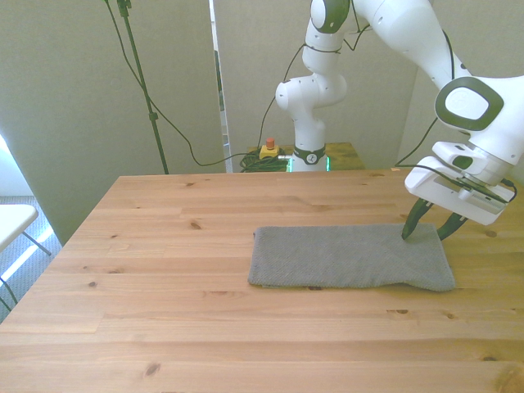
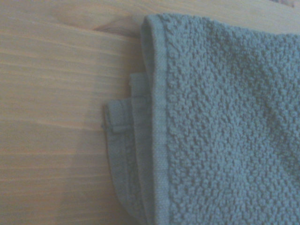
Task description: Fold the towel
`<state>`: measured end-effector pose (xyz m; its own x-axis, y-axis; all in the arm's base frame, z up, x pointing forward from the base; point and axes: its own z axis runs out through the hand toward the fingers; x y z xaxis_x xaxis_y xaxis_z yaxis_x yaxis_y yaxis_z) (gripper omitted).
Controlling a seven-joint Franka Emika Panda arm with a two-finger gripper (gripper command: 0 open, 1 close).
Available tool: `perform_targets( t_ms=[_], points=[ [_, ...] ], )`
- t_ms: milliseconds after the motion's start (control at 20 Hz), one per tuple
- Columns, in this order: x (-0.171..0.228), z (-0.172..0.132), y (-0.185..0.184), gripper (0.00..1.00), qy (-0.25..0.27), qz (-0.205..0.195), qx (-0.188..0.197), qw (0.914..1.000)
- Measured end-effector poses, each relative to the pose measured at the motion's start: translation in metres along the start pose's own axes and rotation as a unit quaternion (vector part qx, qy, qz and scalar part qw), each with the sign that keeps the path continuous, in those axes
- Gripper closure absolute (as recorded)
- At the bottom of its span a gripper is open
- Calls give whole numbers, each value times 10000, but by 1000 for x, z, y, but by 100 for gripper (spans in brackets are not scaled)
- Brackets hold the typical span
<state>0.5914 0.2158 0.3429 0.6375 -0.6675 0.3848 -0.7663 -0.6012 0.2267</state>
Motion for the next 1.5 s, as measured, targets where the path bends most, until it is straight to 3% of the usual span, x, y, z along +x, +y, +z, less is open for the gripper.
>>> perform_targets(
  t_ms=[350, 600, 900, 1150, 1500],
  points=[
    [1, 2, 6, 100, -28, -86, 112, 9999],
    [25, -20, 28, 100, -48, -14, 413, 9991],
    [70, -55, 86, 100, -323, 257, 807, 9959],
    [135, -67, 147, 100, -608, 573, 1189, 9894],
    [190, -45, 217, 100, -891, 933, 1410, 9816]
  ],
)
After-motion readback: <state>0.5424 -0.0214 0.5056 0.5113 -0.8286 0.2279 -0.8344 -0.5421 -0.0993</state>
